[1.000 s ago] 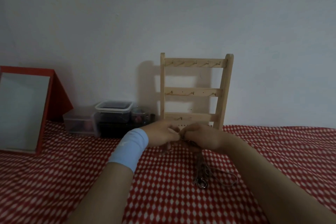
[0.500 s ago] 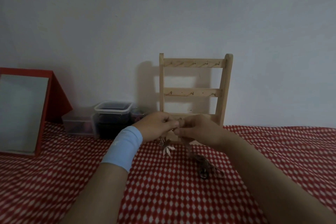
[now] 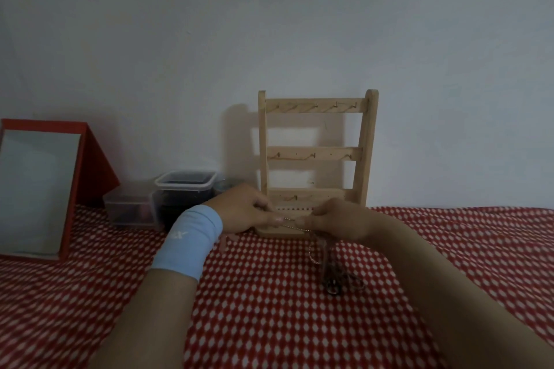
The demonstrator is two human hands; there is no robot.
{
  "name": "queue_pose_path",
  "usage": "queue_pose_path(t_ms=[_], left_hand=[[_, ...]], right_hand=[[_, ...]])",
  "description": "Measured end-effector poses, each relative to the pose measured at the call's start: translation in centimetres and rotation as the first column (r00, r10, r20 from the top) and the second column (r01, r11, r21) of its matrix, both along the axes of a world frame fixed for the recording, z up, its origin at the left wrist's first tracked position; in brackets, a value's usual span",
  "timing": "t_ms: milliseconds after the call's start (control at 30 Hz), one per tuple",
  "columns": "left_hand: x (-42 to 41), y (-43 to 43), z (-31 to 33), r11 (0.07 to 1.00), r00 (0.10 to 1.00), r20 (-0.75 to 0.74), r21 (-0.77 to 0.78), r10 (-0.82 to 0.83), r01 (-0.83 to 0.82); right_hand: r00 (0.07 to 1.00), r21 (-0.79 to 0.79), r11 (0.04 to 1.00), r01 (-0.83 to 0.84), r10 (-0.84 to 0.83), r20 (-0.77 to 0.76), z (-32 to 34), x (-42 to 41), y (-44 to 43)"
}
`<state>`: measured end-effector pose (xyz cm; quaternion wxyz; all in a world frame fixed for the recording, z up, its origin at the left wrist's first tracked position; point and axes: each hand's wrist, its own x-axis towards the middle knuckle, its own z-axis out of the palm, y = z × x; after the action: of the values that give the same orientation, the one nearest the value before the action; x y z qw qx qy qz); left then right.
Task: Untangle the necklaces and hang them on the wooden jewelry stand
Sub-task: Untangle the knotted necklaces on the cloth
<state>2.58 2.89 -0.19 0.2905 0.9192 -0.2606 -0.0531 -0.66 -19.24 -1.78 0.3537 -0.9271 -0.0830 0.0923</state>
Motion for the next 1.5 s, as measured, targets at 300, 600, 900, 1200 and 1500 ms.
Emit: queue_pose_path(t_ms=[300,600,900,1200,1500], left_hand=[[0.5,-0.6,-1.1,0.921,0.992,-0.126,-0.387,-0.017,-0.033],[-0.3,-1.2,0.0,0.985,0.997,0.051,-0.163,0.059,-0.050],[-0.3,-2.0,-0.3,0.956,0.993,-0.103,-0.283,0.055,-0.082],[-0.1,-2.6,-1.6,1.000,1.000,0.020,-0.004,0.011,-0.011],[-0.1,-2.1,-1.9,0.997,1.000,-0.022,-0.074,-0.006,0.004]], right_hand=[[0.977,0.376,0.924,0.068,-0.138,0.161,-0.5,0.6,0.3],[0.966,0.328,0.940,0.088,-0.161,0.203,0.3,-0.1,0.8],[0.989,0.230,0.971,0.062,-0.090,0.114,0.4,-0.1,1.1],[0.990,-0.065,0.998,-0.012,0.021,0.137,0.1,0.1,1.4],[0.999,0.273,0.961,0.046,-0.039,-0.032,-0.4,0.1,0.1]])
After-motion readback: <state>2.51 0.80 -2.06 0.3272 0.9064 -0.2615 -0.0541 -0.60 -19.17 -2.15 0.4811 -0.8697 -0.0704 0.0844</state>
